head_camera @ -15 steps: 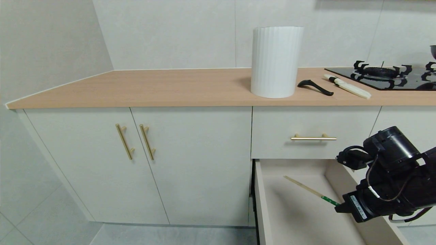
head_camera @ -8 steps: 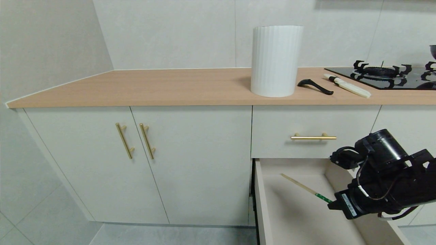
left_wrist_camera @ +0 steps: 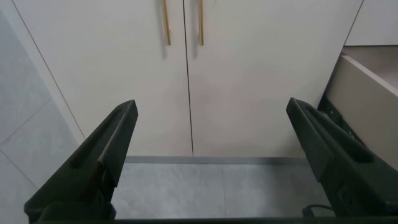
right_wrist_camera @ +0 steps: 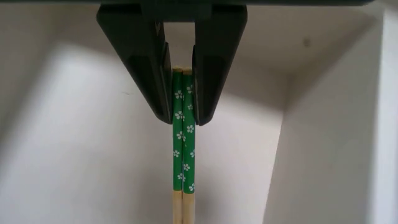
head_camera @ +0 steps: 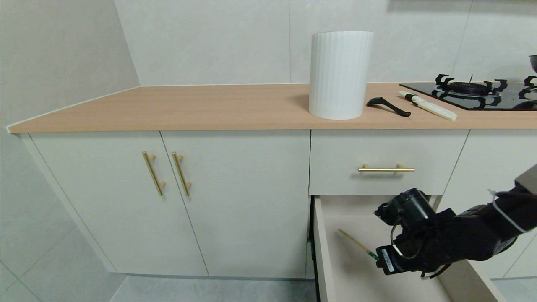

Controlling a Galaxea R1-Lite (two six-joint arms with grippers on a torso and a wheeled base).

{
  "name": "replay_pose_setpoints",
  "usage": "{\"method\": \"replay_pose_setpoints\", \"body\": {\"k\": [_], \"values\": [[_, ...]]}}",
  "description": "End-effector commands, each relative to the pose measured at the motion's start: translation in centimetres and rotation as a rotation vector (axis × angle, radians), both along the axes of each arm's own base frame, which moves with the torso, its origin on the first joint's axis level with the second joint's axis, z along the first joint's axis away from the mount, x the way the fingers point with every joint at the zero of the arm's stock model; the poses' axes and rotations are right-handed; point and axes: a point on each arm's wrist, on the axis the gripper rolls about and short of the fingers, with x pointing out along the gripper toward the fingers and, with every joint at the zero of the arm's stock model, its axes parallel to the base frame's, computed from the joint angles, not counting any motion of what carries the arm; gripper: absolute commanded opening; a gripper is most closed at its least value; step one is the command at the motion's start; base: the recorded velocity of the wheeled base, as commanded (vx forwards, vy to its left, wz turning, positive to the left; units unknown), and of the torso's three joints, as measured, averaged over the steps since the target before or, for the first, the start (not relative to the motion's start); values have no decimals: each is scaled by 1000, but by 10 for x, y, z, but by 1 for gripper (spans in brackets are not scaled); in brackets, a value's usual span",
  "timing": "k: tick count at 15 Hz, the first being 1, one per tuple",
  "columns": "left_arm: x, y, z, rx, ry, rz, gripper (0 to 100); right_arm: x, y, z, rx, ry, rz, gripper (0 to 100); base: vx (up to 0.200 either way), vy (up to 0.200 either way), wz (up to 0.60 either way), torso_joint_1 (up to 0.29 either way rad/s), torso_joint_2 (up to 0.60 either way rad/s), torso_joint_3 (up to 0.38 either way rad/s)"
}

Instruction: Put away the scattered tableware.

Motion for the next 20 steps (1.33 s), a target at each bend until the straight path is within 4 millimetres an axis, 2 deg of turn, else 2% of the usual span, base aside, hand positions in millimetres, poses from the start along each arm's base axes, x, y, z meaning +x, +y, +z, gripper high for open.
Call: {"method": "replay_pose_setpoints", "body": {"k": [1,3,6,8,20], "values": [[0,0,0,1,0,0,100,10,14,-34,-19,85,-15,0,0,0,0,0,0,0],[0,0,0,-1,0,0,100,15,27,-48,-8,120,-57,0,0,0,0,0,0,0],[0,0,0,1,0,0,100,9,38,-68,-71,149,-38,0,0,0,0,0,0,0],[0,0,0,1,0,0,100,10,40,-73,-119,133,-55,0,0,0,0,0,0,0],[0,0,0,1,0,0,100,14,42,-74,-104,120,-81,0,0,0,0,0,0,0]]}}
